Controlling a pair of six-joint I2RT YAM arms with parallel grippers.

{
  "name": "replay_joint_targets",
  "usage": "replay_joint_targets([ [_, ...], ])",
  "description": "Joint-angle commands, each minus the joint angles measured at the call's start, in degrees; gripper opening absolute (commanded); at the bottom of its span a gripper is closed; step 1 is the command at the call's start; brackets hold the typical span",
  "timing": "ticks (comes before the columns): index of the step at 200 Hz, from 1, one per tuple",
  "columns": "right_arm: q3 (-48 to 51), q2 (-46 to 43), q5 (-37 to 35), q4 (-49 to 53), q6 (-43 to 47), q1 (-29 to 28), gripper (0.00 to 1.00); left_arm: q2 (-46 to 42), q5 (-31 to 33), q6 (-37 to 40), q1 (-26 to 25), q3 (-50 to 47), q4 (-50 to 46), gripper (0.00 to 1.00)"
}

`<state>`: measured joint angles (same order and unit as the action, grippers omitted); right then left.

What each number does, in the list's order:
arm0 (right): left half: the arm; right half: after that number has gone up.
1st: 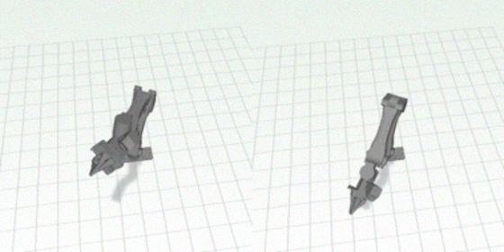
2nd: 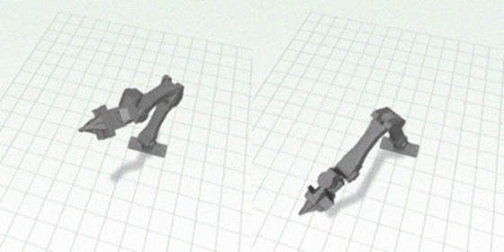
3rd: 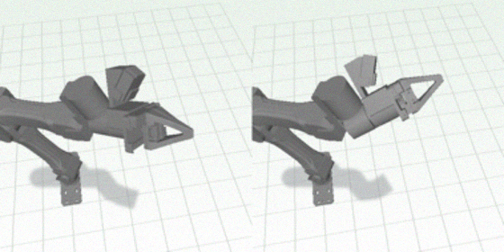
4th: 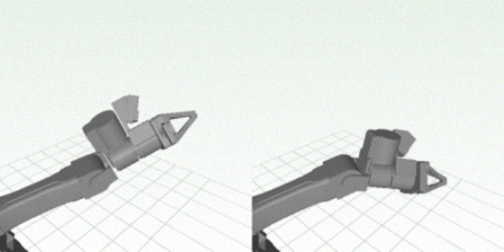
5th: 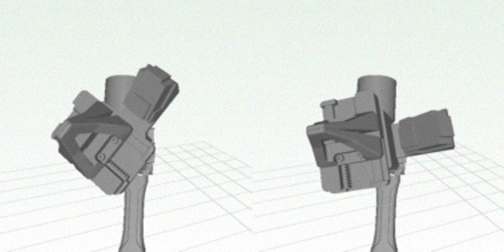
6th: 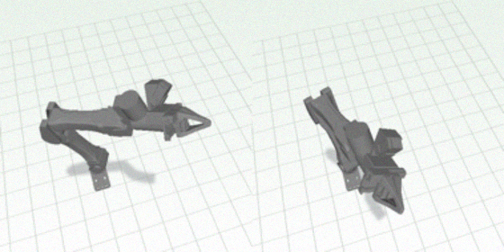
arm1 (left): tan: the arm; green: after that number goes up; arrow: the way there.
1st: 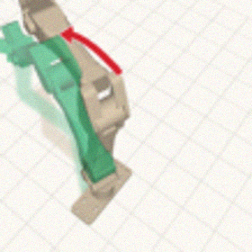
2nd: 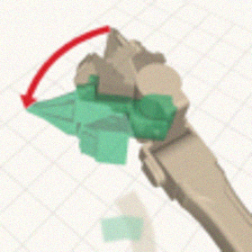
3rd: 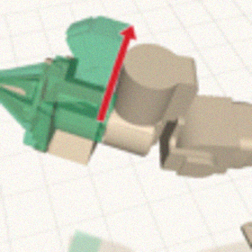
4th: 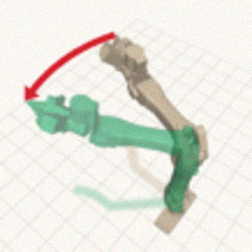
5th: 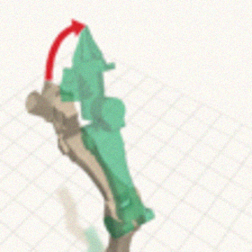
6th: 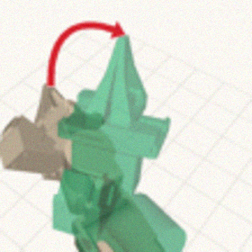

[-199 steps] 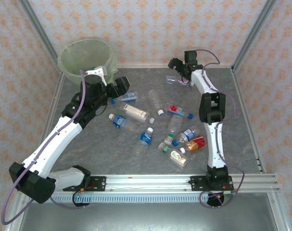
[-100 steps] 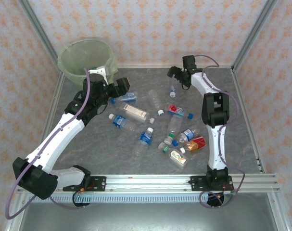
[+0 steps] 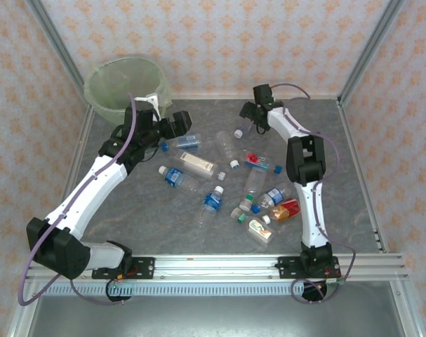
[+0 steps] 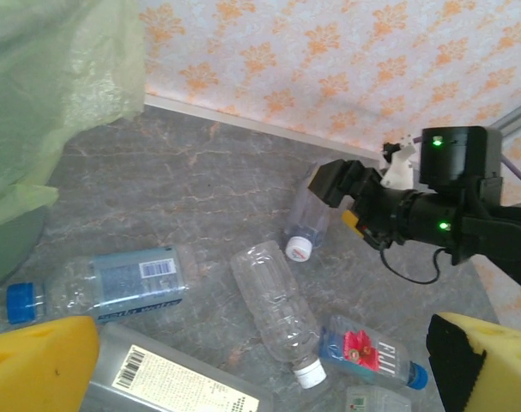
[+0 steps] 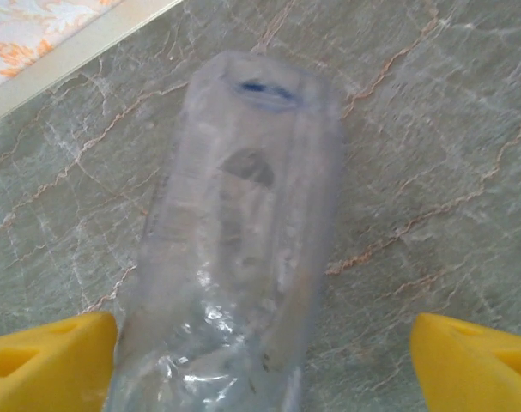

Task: Put the plastic bottles in the bin

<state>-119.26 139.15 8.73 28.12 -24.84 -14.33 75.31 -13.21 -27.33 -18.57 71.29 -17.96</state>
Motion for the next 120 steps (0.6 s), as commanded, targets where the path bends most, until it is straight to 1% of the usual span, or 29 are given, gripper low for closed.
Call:
replay_joint_targets([
  [1,-1.82,1.14,-4.99,3.29,-1.68,-2.03,0.84,-0.26,-3.78,-0.42,0.56,1.57,-0.77,0.99],
  [27,-0.59,0.36,-8.25,4.49,-2.39,-3.14,0.8,-3.51,-5.6,-0.2,0.55,-1.21,0.55,0.99],
  [46,1.54,-0.77,-8.11,4.47,-3.69,-3.25,0.78,-4.84,-5.47,1.11,0.64,-1.72,-0.9,0.99],
  [54,2.36,-1.18,-8.13,4.32,-4.09,-3.3,0.75,-5.29,-5.58,1.5,0.64,-1.99,-1.11,0.99],
  [87,4.36,-1.65,-9.8,5.22,-5.46,-3.34,0.68,-5.67,-5.52,0.39,0.64,-2.47,-1.68,0.99],
  [120,7.21,-2.8,-11.28,4.05,-2.28,-3.25,0.65,-5.38,-4.16,-1.85,0.65,-2.58,-1.54,0.99],
])
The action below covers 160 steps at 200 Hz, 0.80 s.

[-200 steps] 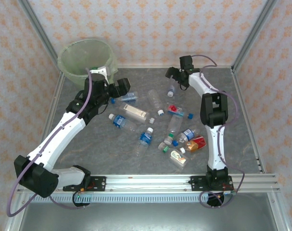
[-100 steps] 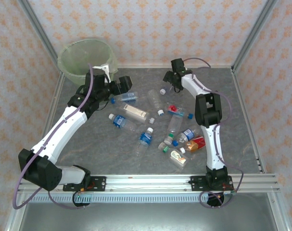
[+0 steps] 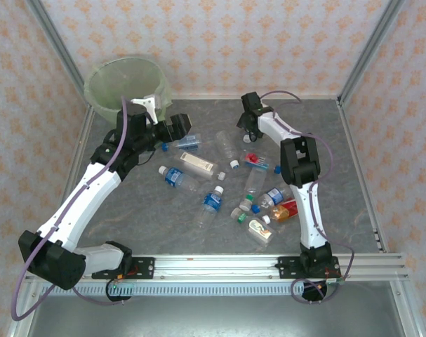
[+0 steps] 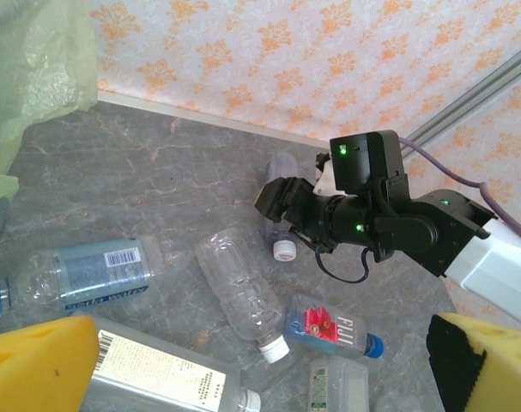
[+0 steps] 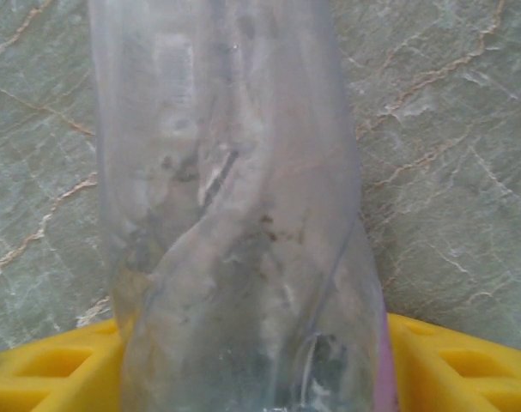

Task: Put the plastic bottles in the bin

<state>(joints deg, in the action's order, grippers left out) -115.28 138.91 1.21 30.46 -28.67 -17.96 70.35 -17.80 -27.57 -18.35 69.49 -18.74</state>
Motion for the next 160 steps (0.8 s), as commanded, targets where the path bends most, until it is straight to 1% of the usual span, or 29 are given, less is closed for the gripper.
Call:
replay_joint_targets([
  [1,3.4,-2.67,-3.72,1.62,1.61,0.38,0.65,-0.45,0.55,-1.56,0.42,-0.73,-0.76,0.99],
  [11,4.89,-3.51,-3.31,0.13,2.69,0.53,0.64,0.04,2.21,-1.08,0.42,-0.08,-1.57,0.99],
  [36,6.8,-4.69,-2.44,-1.95,4.59,1.03,0.63,1.85,9.03,-1.91,0.42,2.61,-4.66,0.99],
  [67,7.68,-5.23,-0.19,-3.97,6.57,1.29,0.63,2.31,12.43,-5.65,0.43,2.4,-3.93,0.99],
  [70,7.63,-5.21,0.22,-4.15,6.69,1.27,0.63,2.34,12.7,-7.29,0.42,2.4,-3.93,0.99],
  [78,7.26,-5.02,0.98,-4.07,6.97,1.35,0.62,2.1,12.85,-8.89,0.42,2.49,-3.93,0.99],
  [90,6.75,-4.79,2.27,-3.91,7.54,1.44,0.56,1.61,12.63,-10.66,0.41,2.2,-3.11,0.99],
  [109,7.15,-5.43,3.24,-4.14,7.43,1.57,0.53,0.44,12.62,-12.11,0.42,1.05,-1.15,0.99],
  [131,8.63,-7.97,4.24,-4.71,5.88,1.45,0.49,0.2,12.38,-10.04,0.42,1.2,0.27,0.99],
  [139,9.66,-9.4,4.92,-4.96,5.34,1.46,0.48,0.68,12.16,-9.37,0.53,1.93,0.29,0.99],
  [160,12.33,-13.79,4.29,-6.22,5.21,1.17,0.49,2.1,8.66,-8.25,0.55,3.37,1.03,0.99],
])
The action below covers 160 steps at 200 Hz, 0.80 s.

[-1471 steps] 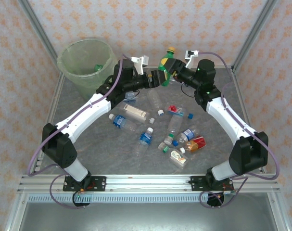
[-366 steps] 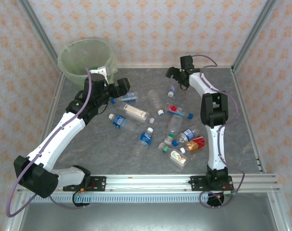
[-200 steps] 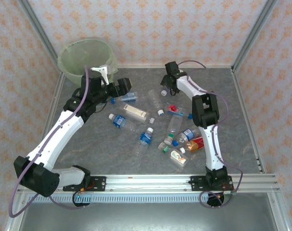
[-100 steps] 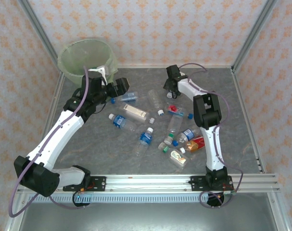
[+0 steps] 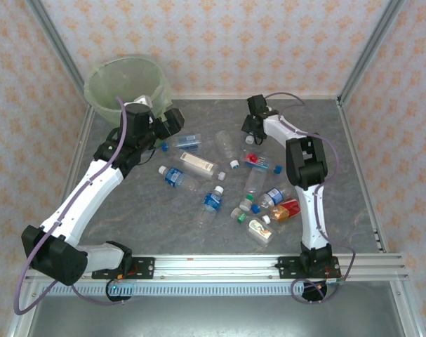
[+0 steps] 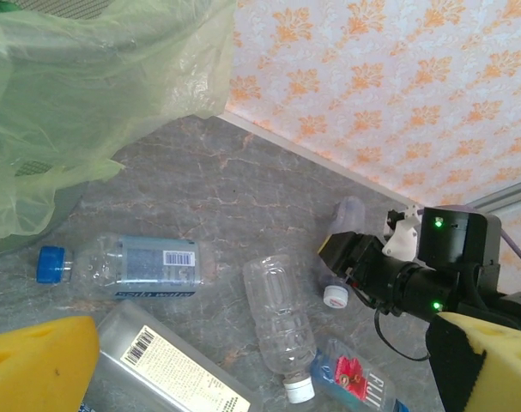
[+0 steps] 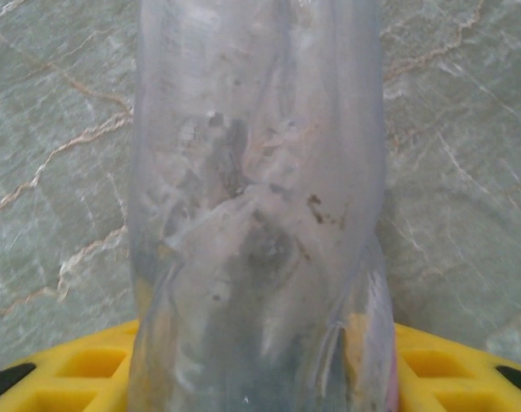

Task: Put the plastic bottles in the bin

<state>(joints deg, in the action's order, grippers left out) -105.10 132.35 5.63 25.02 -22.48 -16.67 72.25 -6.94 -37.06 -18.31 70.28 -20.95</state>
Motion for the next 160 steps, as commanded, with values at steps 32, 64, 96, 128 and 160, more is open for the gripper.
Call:
replay_joint_targets([
  [32,6.25,-15.41,0.0,-1.57,-2.3,-1.11,0.49,1.51,-10.91,-1.44,0.72,2.06,7.47,0.99],
  [64,12.6,-24.92,3.67,-6.23,-2.78,-2.37,0.49,2.11,-18.75,-6.71,0.81,0.33,13.88,0.99],
  [96,12.3,-30.01,7.33,-6.65,1.43,-4.91,0.48,1.98,-19.36,-10.48,0.81,-2.34,21.31,0.92],
  [128,9.23,-32.36,11.01,-5.62,6.7,-9.18,0.46,3.56,-23.26,-14.22,0.79,-2.78,28.14,0.89],
  [160,8.78,-34.93,12.71,-6.63,10.49,-14.19,0.46,6.28,-24.78,-12.49,0.81,1.96,26.83,0.86],
])
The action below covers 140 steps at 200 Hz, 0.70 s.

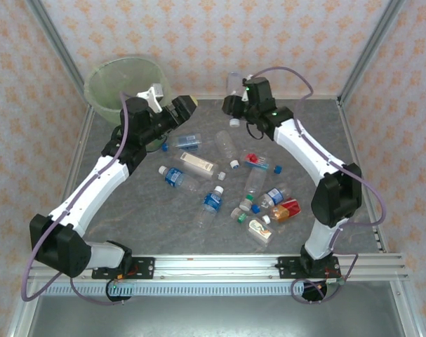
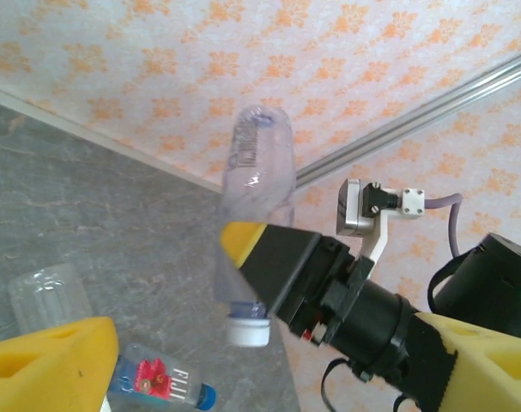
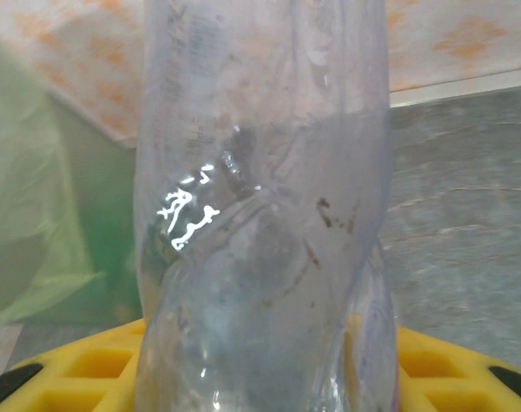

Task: Put the plastic bottles in the bin

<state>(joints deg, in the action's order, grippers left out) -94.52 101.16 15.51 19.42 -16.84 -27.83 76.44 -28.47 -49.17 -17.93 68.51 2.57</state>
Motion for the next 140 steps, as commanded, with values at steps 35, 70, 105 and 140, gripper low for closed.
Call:
replay_joint_targets([
  [35,-1.77,-5.94,3.27,-1.5,7.5,-7.23,0.46,4.42,-3.54,0.65,0.53,6.76,2.11,0.85],
  [70,-0.5,-8.13,3.85,-2.54,8.65,-10.27,0.46,6.93,-4.85,1.17,0.93,8.98,1.43,0.84],
  [105,0.2,-8.94,3.22,-2.37,8.89,-11.78,0.45,8.31,-8.09,-0.95,0.93,9.49,4.97,0.81],
  [140,-0.09,-8.86,1.9,-2.07,9.63,-13.36,0.45,9.89,-11.15,-2.73,0.92,9.98,7.98,0.79],
])
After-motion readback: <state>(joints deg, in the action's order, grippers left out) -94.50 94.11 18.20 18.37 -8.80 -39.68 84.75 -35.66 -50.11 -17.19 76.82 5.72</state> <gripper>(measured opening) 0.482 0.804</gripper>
